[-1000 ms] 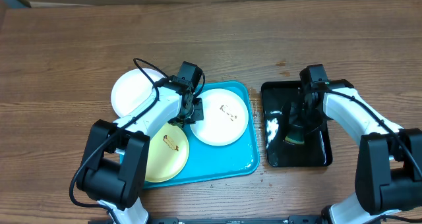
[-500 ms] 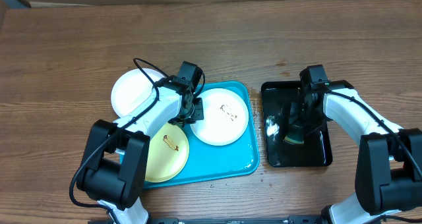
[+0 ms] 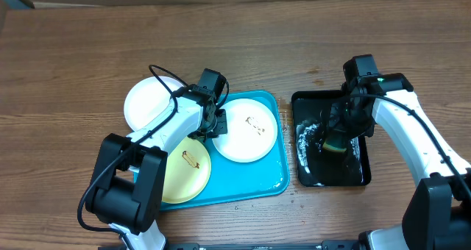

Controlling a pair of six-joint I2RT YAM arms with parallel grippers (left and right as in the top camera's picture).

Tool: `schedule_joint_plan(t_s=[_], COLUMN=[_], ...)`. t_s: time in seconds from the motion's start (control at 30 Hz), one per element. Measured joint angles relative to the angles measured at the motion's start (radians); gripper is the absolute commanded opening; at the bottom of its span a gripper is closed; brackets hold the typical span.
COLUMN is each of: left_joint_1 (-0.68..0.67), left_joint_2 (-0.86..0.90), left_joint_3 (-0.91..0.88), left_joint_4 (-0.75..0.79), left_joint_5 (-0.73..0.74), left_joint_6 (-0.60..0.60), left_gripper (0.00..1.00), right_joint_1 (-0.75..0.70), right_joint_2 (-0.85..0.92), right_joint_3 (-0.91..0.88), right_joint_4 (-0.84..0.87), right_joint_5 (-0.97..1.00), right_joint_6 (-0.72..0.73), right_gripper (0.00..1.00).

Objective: Clean dirty plates on tray and stack at the side
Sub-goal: 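Lift the sponge with the right gripper and carry it to the white plate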

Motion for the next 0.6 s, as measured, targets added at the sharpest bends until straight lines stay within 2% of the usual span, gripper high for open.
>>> schedule_joint_plan(t_s=[0.13,0.6], left_joint_1=[0.000,0.000], left_joint_2=[0.000,0.000], left_joint_3=[0.000,0.000], left_joint_4=[0.000,0.016], left_joint_5=[-0.001,-0.001], left_joint_6=[0.006,0.034], left_gripper=[0.04,0.04], right_joint_1=[0.000,0.000], right_joint_2=[0.000,0.000], right_joint_3=[0.000,0.000], right_joint_4=[-0.053,-0.034], right_joint_5=[0.000,-0.039], right_joint_6=[0.007,0.005], right_gripper=[0.04,0.04])
